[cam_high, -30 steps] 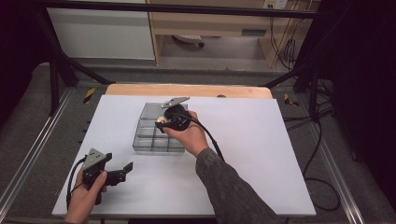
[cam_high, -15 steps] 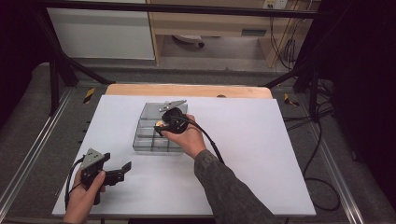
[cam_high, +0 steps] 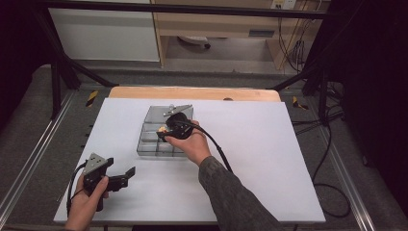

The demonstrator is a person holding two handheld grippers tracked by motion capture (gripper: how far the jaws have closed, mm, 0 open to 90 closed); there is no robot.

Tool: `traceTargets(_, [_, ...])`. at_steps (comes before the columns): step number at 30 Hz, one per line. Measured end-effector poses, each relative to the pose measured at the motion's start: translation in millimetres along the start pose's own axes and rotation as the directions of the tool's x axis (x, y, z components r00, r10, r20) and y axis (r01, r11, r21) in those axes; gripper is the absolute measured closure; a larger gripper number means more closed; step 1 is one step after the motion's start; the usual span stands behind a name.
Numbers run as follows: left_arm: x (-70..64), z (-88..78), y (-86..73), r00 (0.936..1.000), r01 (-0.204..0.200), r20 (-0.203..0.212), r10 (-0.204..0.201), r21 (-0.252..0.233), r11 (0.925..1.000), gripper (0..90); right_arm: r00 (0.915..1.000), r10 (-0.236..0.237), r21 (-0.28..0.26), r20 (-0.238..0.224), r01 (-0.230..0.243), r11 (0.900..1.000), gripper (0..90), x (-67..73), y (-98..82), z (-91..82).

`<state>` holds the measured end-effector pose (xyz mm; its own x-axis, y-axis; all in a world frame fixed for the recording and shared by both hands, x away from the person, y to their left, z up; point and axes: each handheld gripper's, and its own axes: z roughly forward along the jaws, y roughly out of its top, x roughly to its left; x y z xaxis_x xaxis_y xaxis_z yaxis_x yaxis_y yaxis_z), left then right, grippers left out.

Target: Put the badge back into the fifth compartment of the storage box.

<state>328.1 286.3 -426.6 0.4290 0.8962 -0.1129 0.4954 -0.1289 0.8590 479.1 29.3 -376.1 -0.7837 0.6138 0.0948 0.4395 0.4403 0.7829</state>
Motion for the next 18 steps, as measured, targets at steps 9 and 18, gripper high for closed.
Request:
traceTargets(9, [0.5,-0.1,0.0,1.0000,0.001,0.003,-0.001,0.003,1.0000,6.7,0.9998,0.011,0.004,-0.015,-0.011,1.000,47.3,3.0,-4.2,3.2])
traceTargets(18, [1.5,-0.3,-0.2,1.0000,0.003,-0.004,-0.003,0.002,1.0000,6.7,0.9989,0.028,0.004,-0.037,-0.027,1.000,47.3,4.5,-9.8,7.5])
